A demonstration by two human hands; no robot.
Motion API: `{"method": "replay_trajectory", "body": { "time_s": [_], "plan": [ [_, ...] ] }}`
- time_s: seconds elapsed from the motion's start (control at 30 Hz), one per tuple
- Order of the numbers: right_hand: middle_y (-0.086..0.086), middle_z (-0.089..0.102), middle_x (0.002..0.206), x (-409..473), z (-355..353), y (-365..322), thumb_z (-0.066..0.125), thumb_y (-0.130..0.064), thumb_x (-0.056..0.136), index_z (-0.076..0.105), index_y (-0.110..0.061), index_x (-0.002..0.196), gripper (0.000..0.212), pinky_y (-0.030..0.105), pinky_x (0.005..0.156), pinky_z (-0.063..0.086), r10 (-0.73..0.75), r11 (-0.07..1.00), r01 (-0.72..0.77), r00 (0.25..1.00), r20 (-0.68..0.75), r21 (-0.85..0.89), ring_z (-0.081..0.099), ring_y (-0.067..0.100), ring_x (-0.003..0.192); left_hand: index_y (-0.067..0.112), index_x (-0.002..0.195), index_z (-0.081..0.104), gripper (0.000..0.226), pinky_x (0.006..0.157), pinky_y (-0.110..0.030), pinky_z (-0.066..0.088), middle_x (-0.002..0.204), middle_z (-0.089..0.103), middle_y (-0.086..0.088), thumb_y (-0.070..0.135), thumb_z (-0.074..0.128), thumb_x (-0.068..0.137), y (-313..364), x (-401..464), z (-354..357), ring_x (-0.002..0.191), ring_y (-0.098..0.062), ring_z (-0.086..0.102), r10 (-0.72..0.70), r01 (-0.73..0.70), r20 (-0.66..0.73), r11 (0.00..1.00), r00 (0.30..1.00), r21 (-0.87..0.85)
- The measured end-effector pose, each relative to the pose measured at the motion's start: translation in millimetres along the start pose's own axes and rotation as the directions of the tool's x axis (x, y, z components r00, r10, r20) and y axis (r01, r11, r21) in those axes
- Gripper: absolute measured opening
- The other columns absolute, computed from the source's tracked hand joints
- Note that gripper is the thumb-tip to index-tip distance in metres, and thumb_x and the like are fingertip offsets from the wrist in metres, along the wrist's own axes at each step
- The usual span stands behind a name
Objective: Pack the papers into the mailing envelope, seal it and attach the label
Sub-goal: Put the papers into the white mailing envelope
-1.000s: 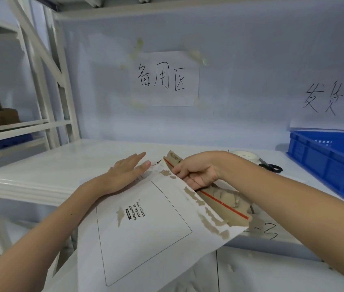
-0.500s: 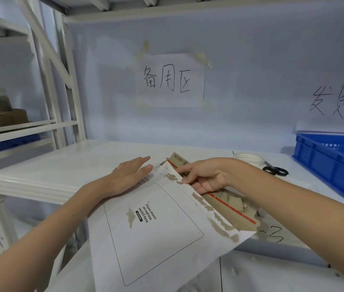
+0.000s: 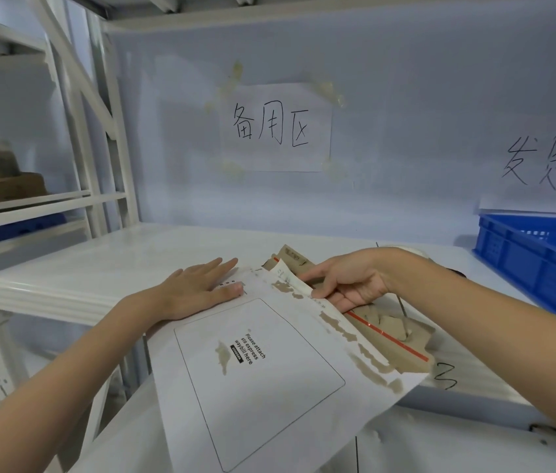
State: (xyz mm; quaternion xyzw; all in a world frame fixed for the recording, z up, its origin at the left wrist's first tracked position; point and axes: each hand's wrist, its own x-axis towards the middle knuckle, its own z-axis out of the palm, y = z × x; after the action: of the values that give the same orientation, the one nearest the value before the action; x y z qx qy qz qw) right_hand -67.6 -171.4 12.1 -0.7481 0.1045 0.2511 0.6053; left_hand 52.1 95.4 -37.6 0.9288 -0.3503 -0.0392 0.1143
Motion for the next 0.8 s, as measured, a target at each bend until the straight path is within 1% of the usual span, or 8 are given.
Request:
{"method": "replay_trajectory", "body": {
  "time_s": [0.13,0.33,0.4,0.47,0.57,0.63,0.7,0.8],
  "plan": [
    [0.013,0.073,0.1,8.0,10.7,0.3,0.032,0.013,0.097,0.059,-0.011,0.125,0.046,0.037,0.077,0.06,-0.01,1.0,0.01,1.0,0.006,0.013,0.074,0.023,0.078,0.046,0.153,0.004,0.117,0.122,-0.039,0.007,0.165,0.007,0.009,0.103,0.008,0.051,5.8,-3.1,-2.6,0.152,-0.015,0.01,0.013,-0.016,-0.033,0.997,0.999,-0.077],
    [0.011,0.074,0.087,16.8,18.1,4.2,0.029,0.008,0.099,0.053,-0.019,0.122,0.043,0.041,0.072,0.058,-0.06,0.983,0.07,0.996,-0.065,0.168,0.074,0.022,0.07,0.043,0.154,0.007,0.071,0.12,-0.033,0.006,0.165,0.009,0.008,0.073,0.023,0.091,7.9,-2.8,-0.5,0.152,-0.015,0.011,-0.005,0.001,-0.056,0.998,0.998,-0.066],
    [0.011,0.075,0.086,19.0,20.4,3.5,0.031,0.002,0.1,0.052,-0.018,0.127,0.039,0.039,0.066,0.061,-0.072,0.985,0.08,0.996,-0.056,0.155,0.074,0.022,0.068,0.043,0.154,0.007,0.065,0.12,-0.033,0.007,0.165,0.01,0.008,0.065,0.025,0.095,8.1,-3.1,-0.6,0.152,-0.015,0.011,-0.01,0.007,-0.047,0.998,0.999,-0.06],
    [0.011,0.075,0.082,21.6,23.5,2.1,0.036,-0.01,0.103,0.058,-0.013,0.115,0.025,0.035,0.061,0.062,-0.05,0.986,0.058,0.997,-0.054,0.157,0.074,0.021,0.065,0.043,0.154,0.008,0.065,0.12,-0.033,0.007,0.165,0.01,0.009,0.065,0.025,0.096,7.9,-3.7,-0.9,0.152,-0.015,0.011,-0.006,0.004,-0.045,0.999,0.999,-0.054],
    [0.008,0.075,0.081,25.5,30.1,0.3,0.039,-0.017,0.104,0.063,-0.009,0.101,0.026,0.033,0.072,0.059,-0.028,0.979,0.035,0.999,-0.038,0.199,0.073,0.018,0.066,0.041,0.155,0.01,0.065,0.12,-0.033,0.008,0.164,0.012,0.011,0.063,0.026,0.097,9.5,-4.8,-1.8,0.151,-0.015,0.012,0.006,-0.012,-0.051,0.994,0.999,-0.109],
    [0.009,0.075,0.08,27.5,34.7,-1.7,0.038,-0.015,0.104,0.063,-0.005,0.099,0.028,0.031,0.069,0.059,-0.03,0.975,0.037,0.999,-0.034,0.219,0.073,0.018,0.065,0.041,0.155,0.011,0.065,0.12,-0.034,0.008,0.164,0.013,0.013,0.064,0.027,0.097,10.3,-5.0,-1.9,0.151,-0.014,0.012,0.018,-0.026,-0.053,0.99,0.998,-0.141],
    [0.009,0.074,0.085,27.2,35.6,-3.6,0.037,-0.016,0.104,0.062,-0.005,0.104,0.027,0.031,0.069,0.059,-0.027,0.974,0.036,0.999,-0.04,0.223,0.073,0.019,0.067,0.041,0.155,0.011,0.066,0.12,-0.034,0.008,0.164,0.014,0.014,0.065,0.027,0.096,10.8,-5.3,-2.3,0.151,-0.014,0.012,0.017,-0.025,-0.055,0.989,0.998,-0.145],
    [0.01,0.069,0.104,24.2,32.9,-3.7,0.038,-0.02,0.104,0.058,-0.008,0.119,0.027,0.036,0.086,0.055,-0.038,0.98,0.037,0.999,0.002,0.197,0.069,0.021,0.087,0.04,0.155,0.014,0.067,0.12,-0.035,0.008,0.164,0.014,0.011,0.067,0.027,0.095,8.6,-4.8,-2.3,0.151,-0.015,0.012,-0.004,-0.003,-0.051,0.993,0.999,-0.122]
  ]
}}
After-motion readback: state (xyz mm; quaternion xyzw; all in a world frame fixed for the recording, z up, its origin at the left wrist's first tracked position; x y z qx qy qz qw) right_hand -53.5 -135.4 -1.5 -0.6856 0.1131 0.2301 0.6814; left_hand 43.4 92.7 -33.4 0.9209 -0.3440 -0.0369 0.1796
